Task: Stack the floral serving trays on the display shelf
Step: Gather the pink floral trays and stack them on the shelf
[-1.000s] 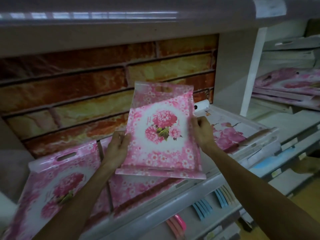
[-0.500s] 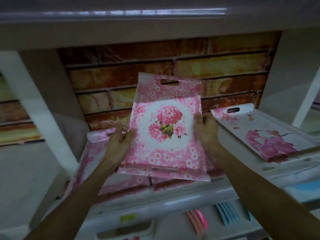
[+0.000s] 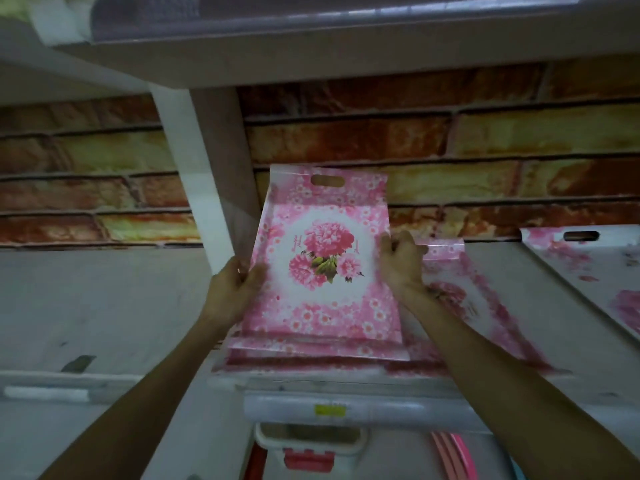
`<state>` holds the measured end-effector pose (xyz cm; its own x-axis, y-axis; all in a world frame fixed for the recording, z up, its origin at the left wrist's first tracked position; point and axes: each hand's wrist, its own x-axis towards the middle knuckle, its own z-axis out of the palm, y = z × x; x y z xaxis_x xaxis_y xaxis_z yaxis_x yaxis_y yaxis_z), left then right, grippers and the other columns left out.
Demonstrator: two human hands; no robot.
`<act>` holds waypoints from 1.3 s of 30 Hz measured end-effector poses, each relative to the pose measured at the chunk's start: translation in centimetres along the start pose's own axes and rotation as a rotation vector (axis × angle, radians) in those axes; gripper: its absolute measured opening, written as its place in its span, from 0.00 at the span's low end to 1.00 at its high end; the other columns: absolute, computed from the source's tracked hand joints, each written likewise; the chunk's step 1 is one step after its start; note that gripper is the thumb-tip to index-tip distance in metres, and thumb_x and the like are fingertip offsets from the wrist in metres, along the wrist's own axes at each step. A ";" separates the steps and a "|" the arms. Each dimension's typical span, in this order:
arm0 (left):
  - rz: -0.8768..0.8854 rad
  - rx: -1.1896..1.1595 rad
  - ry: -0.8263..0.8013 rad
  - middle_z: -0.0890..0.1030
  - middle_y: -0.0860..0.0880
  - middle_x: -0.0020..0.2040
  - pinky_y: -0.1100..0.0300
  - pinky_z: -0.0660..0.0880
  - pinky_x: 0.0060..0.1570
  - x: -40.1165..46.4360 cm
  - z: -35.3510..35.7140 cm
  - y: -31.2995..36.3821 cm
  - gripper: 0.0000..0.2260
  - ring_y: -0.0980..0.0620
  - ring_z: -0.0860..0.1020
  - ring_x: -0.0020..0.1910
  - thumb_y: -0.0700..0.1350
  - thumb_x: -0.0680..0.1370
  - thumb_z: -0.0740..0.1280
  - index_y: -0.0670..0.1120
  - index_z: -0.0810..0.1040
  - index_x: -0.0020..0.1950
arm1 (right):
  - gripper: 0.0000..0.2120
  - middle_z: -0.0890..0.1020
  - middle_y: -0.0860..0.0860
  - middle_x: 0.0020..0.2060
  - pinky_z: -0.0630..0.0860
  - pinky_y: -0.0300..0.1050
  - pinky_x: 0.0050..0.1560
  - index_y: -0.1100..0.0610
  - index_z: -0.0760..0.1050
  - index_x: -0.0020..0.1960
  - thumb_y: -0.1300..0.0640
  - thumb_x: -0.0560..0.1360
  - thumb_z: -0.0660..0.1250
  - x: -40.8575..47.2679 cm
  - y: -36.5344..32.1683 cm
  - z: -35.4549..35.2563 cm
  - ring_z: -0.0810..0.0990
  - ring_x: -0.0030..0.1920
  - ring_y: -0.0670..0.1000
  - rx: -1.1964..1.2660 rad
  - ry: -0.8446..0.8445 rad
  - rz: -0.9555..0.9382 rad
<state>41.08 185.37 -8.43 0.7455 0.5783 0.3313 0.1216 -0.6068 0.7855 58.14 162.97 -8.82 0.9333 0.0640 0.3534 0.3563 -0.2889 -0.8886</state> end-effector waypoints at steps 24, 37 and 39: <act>-0.115 0.561 -0.220 0.80 0.44 0.43 0.59 0.71 0.38 0.1 0.0 -6.6 0.15 0.46 0.77 0.39 0.55 0.80 0.60 0.44 0.73 0.45 | 0.15 0.81 0.60 0.43 0.75 0.44 0.41 0.66 0.75 0.55 0.54 0.82 0.58 -1.7 2.5 3.6 0.83 0.47 0.60 -0.509 -0.322 0.004; -0.059 0.787 -0.295 0.80 0.44 0.51 0.52 0.78 0.48 -0.2 0.3 -6.0 0.14 0.46 0.80 0.46 0.56 0.81 0.54 0.46 0.70 0.50 | 0.12 0.82 0.58 0.41 0.80 0.42 0.39 0.63 0.77 0.48 0.55 0.81 0.63 -1.7 2.0 3.4 0.83 0.38 0.54 -0.561 -0.413 -0.007; -0.038 0.955 -0.254 0.79 0.46 0.54 0.52 0.75 0.47 -0.1 0.3 -5.4 0.15 0.45 0.81 0.49 0.57 0.81 0.54 0.46 0.68 0.55 | 0.15 0.78 0.53 0.32 0.74 0.36 0.30 0.59 0.71 0.37 0.55 0.81 0.63 -1.4 1.8 2.7 0.76 0.29 0.48 -0.537 -0.469 0.016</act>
<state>40.56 188.46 -12.87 0.8350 0.5401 0.1053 0.5427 -0.8399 0.0047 57.61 164.94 -11.68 0.9022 0.4254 0.0713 0.3838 -0.7160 -0.5831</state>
